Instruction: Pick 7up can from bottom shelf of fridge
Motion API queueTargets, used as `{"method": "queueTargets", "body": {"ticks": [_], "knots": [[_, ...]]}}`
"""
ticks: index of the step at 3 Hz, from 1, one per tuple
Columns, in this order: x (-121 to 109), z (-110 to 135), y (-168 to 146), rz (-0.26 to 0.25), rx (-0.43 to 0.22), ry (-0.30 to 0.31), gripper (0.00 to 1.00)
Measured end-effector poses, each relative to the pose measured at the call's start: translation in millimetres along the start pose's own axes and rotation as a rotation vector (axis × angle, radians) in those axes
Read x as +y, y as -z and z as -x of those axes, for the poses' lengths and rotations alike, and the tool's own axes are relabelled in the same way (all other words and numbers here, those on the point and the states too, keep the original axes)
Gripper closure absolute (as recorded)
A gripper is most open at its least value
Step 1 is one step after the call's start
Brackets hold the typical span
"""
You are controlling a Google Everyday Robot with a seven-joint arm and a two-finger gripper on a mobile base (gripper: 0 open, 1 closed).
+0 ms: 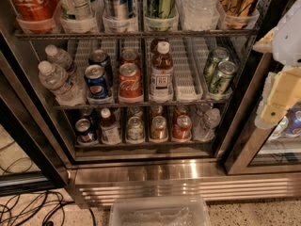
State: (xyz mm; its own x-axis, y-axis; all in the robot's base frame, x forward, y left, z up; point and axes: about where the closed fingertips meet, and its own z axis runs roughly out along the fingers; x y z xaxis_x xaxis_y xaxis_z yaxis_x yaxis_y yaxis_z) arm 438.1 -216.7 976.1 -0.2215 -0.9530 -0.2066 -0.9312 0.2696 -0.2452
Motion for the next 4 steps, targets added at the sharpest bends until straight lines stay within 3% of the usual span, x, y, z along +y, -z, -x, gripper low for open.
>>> {"method": "queueTargets", "body": {"ticks": [2, 4], "knots": [[5.6, 1.2, -13.4, 0.011, -0.012, 0.005, 0.00], [42.0, 9.2, -111.2, 0.100, -0.074, -0.001, 0.00]]}}
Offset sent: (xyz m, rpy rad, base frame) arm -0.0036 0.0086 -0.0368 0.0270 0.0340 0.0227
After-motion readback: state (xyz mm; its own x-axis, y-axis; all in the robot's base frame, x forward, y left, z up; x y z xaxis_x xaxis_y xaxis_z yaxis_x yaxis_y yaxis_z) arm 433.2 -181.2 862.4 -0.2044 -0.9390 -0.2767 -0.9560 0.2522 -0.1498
